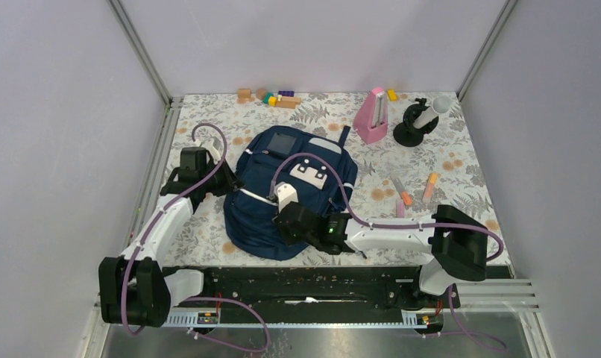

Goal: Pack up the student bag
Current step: Unzip the student bag at the center of the board.

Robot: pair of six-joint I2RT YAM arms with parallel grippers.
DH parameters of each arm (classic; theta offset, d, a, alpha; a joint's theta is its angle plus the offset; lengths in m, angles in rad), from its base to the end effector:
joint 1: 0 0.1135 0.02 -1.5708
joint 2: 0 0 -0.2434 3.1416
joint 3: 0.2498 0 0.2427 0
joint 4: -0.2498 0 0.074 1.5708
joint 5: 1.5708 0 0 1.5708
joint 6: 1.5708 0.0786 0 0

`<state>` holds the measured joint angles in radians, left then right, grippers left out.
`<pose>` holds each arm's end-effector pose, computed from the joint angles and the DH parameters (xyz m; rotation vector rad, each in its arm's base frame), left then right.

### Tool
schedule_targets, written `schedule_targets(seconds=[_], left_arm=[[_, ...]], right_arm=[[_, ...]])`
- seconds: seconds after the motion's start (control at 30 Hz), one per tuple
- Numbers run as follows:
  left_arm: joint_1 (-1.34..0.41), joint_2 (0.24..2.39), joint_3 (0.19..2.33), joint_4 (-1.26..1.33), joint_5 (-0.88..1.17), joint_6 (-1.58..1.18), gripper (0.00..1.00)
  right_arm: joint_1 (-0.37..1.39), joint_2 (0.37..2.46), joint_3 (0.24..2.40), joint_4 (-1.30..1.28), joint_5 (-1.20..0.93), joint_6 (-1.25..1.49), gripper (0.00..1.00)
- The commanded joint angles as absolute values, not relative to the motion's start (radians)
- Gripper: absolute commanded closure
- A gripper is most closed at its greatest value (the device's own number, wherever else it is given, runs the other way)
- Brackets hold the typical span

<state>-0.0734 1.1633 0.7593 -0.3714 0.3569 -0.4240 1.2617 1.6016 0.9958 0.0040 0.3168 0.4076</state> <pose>0.2661 -0.0471 0.1963 -0.2369 2.3691 -0.6605 0.1382 0.3522 0.1880 -0.7422 2.0772 0.6216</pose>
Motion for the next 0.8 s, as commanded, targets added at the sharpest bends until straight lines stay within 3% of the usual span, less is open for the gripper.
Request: schedule_targets(seconds=[0.0,0.3,0.77], left_arm=[[-0.086,1.068,0.722,-0.413,0.376,-0.464,1.00],[-0.169,0.951,0.629,-0.401,0.386,-0.540,1.00],[-0.278,0.956,0.583,-0.217,0.333,-0.712,1.00]], right_arm=[[1.172,1.565,0.976,0.065,0.363,0.388,1.00],[1.043,1.490,0.900,0.036,0.339,0.326,1.00],[1.061,1.453,0.969,-0.147,0.142,0.377,1.00]])
